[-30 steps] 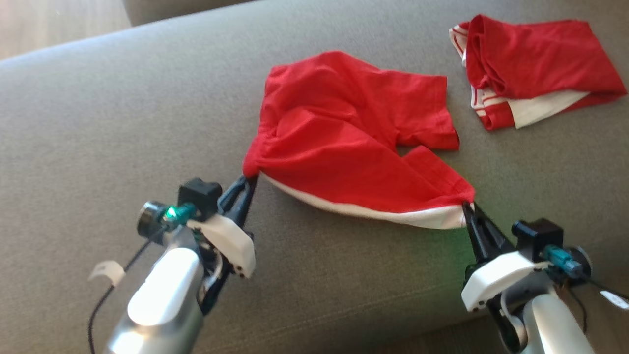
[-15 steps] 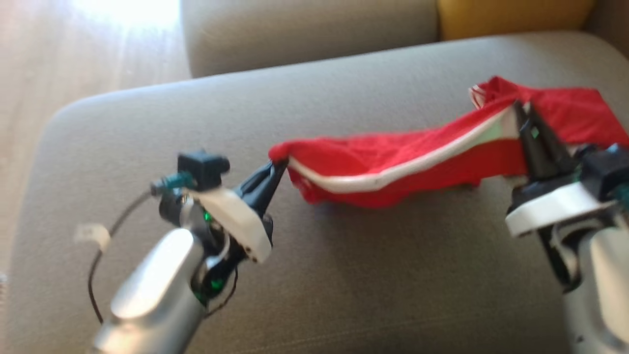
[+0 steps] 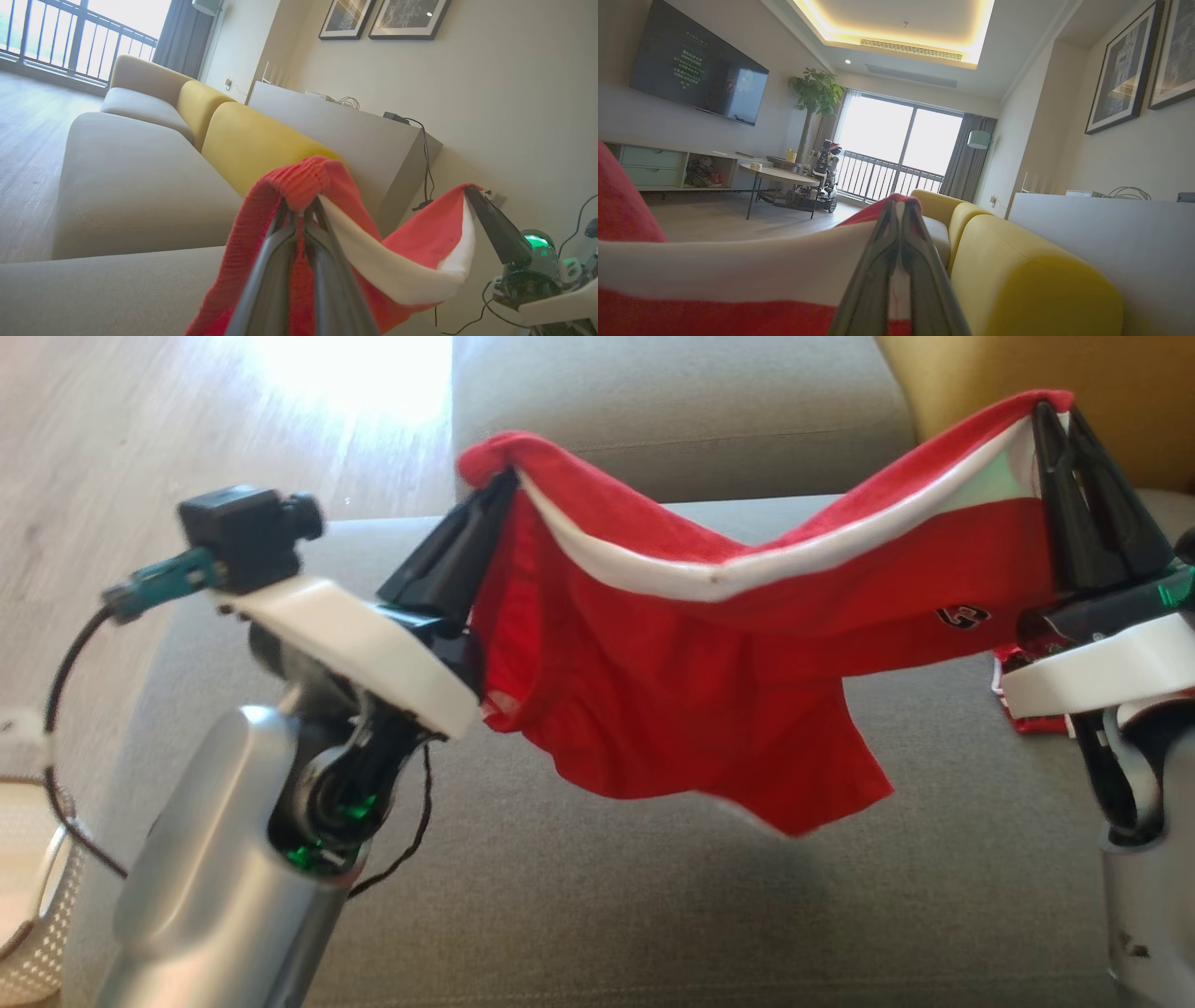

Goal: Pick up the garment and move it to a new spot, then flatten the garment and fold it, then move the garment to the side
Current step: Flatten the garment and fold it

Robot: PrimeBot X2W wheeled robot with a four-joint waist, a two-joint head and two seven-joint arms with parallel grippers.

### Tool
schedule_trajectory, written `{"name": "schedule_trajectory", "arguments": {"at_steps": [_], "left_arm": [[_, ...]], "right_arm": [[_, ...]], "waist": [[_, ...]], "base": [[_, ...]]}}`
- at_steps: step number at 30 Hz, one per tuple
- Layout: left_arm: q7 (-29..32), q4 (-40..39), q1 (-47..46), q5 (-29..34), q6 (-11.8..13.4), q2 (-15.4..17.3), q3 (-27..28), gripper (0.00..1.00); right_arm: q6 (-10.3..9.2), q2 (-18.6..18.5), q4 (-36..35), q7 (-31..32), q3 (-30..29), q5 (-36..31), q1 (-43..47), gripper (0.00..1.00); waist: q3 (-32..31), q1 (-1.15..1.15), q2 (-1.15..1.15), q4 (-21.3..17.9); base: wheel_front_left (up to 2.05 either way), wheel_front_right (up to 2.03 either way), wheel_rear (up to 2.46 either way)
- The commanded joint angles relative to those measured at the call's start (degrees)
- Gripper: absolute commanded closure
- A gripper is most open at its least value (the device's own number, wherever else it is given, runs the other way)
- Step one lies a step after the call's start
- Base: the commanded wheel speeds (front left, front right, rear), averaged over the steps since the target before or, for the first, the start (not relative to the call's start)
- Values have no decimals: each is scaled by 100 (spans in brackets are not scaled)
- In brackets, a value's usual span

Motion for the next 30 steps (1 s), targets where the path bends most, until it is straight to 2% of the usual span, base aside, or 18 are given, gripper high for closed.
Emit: {"name": "schedule_trajectory", "arguments": {"at_steps": [1, 9, 13, 15, 19, 23, 24, 27, 30], "left_arm": [[30, -337, -115, -64, 135, 164, 359, 100], [236, -555, 172, -664, 598, 27, 793, 100], [641, -105, -612, -1089, 726, -17, 1096, 100], [784, 319, -1241, -1092, 718, 50, 1179, 100], [771, 1449, -2726, -755, 537, 263, 1228, 100], [288, 2556, -4061, -503, 218, 284, 1362, 100], [288, 2556, -4061, -503, 218, 284, 1362, 100], [-283, 3161, -4706, -375, -83, 244, 1471, 100], [-706, 3642, -4954, -288, -403, 111, 1419, 100]], "right_arm": [[-2, 51, -294, 129, 100, 66, -215, 100], [-2, 147, -289, 605, 201, 323, -451, 100], [-2, -139, 217, 876, 569, 477, -1627, 100], [-2, -301, 648, 834, 770, 453, -2412, 100], [-2, -425, 1847, 403, 1031, 255, -4125, 100], [-2, -102, 2981, -484, 685, -130, -5546, 100], [-2, -102, 2981, -484, 685, -130, -5546, 100], [-2, 150, 3681, -1102, 404, -496, -6109, 100], [-2, 235, 4211, -1422, 502, -921, -6181, 100]], "waist": [[38, 0, 0, 78], [492, 0, 0, 258], [1372, 0, 0, 296], [1745, 0, 0, 287], [2412, 0, 0, 259], [2892, 0, 0, 231], [2892, 0, 0, 231], [3077, 0, 0, 232], [3179, 0, 0, 282]], "base": [[0, 0, 0], [0, 0, 0], [0, 0, 0], [0, 0, 0], [0, 0, 0], [0, 0, 0], [0, 0, 0], [0, 0, 0], [0, 0, 0]]}}
